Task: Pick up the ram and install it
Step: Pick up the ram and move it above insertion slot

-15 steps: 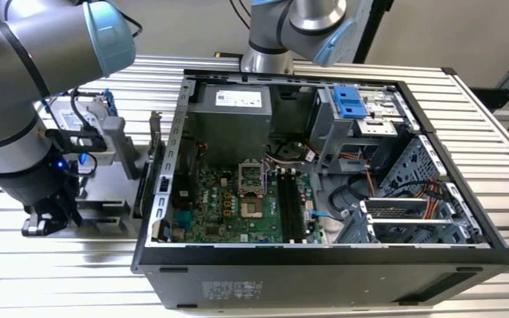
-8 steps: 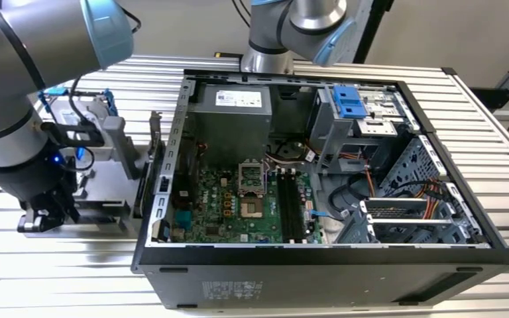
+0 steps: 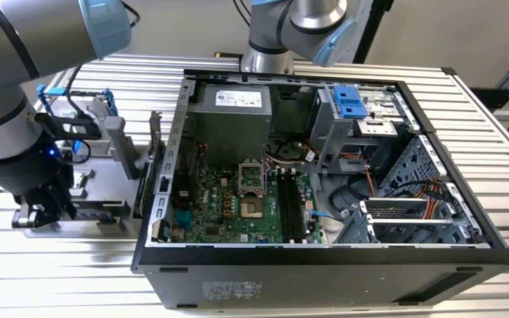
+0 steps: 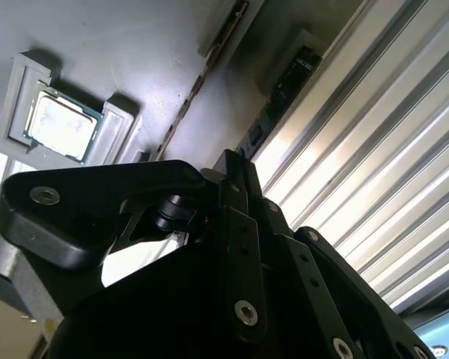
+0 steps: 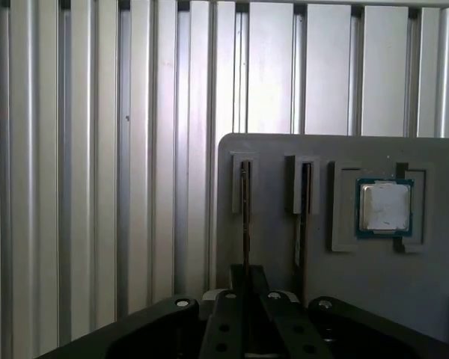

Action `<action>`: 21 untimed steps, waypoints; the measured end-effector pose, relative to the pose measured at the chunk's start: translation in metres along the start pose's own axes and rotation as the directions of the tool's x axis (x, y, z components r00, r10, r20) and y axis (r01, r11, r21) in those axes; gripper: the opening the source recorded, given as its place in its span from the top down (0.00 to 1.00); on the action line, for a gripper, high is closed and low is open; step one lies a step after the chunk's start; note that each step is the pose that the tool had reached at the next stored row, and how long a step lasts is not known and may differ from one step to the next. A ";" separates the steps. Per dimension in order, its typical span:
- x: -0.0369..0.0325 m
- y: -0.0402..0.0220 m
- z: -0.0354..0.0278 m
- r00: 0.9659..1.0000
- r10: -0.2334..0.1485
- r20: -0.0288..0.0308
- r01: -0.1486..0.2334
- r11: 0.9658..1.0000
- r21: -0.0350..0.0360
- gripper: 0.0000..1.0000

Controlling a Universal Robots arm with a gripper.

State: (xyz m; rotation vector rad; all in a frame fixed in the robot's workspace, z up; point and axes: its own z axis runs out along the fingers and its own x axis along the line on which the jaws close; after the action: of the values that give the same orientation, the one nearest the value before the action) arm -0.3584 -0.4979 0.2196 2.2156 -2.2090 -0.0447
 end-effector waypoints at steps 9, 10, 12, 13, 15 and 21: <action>-0.0001 0.0003 -0.0096 1.000 0.023 0.001 -0.023 1.000 0.000 1.00; -0.0001 0.0003 -0.0107 1.000 0.027 0.001 -0.027 1.000 0.000 1.00; -0.0001 0.0004 -0.0132 1.000 0.030 0.001 -0.030 1.000 0.000 1.00; -0.0002 0.0004 -0.0146 1.000 0.031 0.001 -0.031 1.000 0.000 1.00; -0.0002 0.0005 -0.0169 0.999 0.033 0.002 -0.033 0.999 0.000 1.00; -0.0003 0.0007 -0.0244 0.999 0.035 0.001 -0.035 0.999 0.000 1.00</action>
State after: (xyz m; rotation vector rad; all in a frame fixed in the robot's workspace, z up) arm -0.3584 -0.4979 0.2440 2.1772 -2.2480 -0.0456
